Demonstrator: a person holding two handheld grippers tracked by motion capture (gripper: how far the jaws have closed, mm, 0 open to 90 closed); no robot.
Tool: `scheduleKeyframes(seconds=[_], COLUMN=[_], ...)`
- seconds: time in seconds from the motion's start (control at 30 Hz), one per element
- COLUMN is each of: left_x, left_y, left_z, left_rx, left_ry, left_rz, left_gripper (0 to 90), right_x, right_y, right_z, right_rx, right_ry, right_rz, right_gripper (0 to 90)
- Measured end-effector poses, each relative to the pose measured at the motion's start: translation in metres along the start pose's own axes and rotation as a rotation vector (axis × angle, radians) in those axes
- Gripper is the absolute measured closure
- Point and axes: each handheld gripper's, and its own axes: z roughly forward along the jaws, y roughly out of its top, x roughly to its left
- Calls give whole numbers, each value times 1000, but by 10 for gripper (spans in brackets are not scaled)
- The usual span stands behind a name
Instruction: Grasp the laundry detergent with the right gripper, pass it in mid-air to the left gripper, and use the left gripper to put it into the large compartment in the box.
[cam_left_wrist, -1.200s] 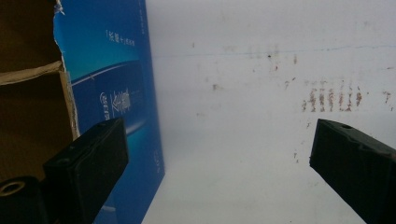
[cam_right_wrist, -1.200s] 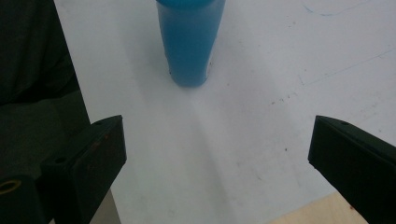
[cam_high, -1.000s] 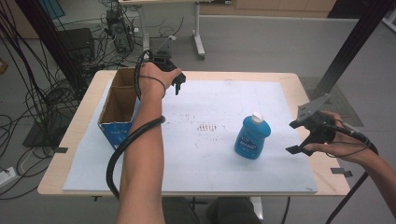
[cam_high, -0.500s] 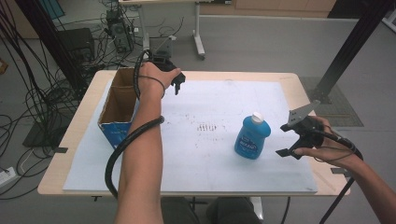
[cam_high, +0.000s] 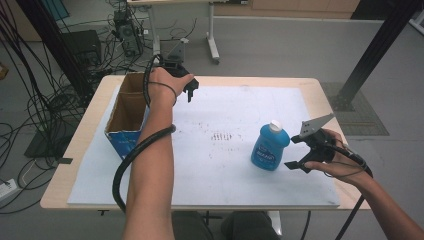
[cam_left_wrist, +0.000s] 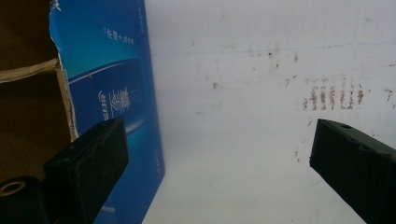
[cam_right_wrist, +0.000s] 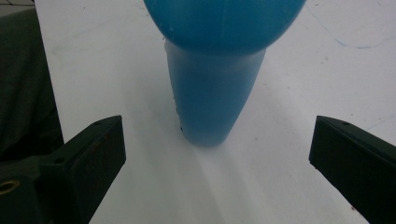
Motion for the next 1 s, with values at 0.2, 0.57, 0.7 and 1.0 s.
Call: scheduleKeyframes(seconds=[0.2, 0.57, 0.7, 1.0], left_x=[3, 3, 3, 3], left_y=[0, -1, -1, -1], left_z=[0, 1, -1, -1], left_rx=[-3, 0, -6, -8], left_ry=[1, -6, -8, -12], left_rz=[-2, -5, -2, -1], left_gripper=[51, 51, 51, 51], right_x=[3, 5, 6, 8], right_y=[0, 2, 2, 2], right_z=[9, 19, 23, 33], right_rx=[-28, -94, -124, -175], right_ry=[-9, -37, -55, -60], right_rz=[7, 13, 12, 28], right_gripper=[36, 32, 30, 28])
